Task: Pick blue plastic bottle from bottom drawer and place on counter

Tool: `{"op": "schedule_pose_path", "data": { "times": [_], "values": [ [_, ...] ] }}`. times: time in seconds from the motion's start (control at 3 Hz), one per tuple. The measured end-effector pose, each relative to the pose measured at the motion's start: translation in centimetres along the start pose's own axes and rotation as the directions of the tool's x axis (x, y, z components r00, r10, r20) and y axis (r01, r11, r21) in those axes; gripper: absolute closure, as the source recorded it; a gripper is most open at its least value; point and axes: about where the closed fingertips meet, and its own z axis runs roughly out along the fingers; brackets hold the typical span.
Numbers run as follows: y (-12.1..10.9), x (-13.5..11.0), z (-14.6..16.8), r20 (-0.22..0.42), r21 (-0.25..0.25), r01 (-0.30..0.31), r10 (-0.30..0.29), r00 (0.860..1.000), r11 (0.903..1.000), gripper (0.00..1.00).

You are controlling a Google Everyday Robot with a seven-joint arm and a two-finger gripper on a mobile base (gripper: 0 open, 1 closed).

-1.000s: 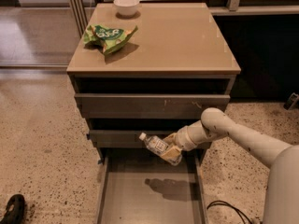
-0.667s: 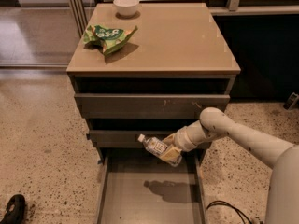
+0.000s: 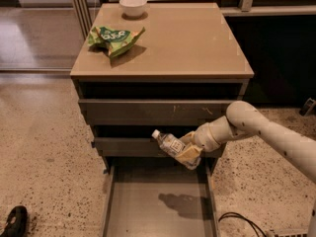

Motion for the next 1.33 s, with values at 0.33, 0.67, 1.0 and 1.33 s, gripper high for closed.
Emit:
{"op": "schedule_pose_path", "data": {
  "times": [0.33,0.67,1.0,1.33],
  "values": [
    [-0.7,-2.1,-3.3,-0.01,0.004,-0.011,0.011,1.0,0.9999,1.0],
    [-2.2,-5.1,-7.2,0.002,0.013,-0.005,0.005,1.0,0.9999,1.0],
    [-2.1,-5.2,-7.2,0.004,0.01,-0.005,0.005,1.0,0.9999,1.0],
    [-0.1,-6.1,-8.6,-0.015,-0.012,-0.023,0.022,1.0,0.9997,1.0]
  ]
}}
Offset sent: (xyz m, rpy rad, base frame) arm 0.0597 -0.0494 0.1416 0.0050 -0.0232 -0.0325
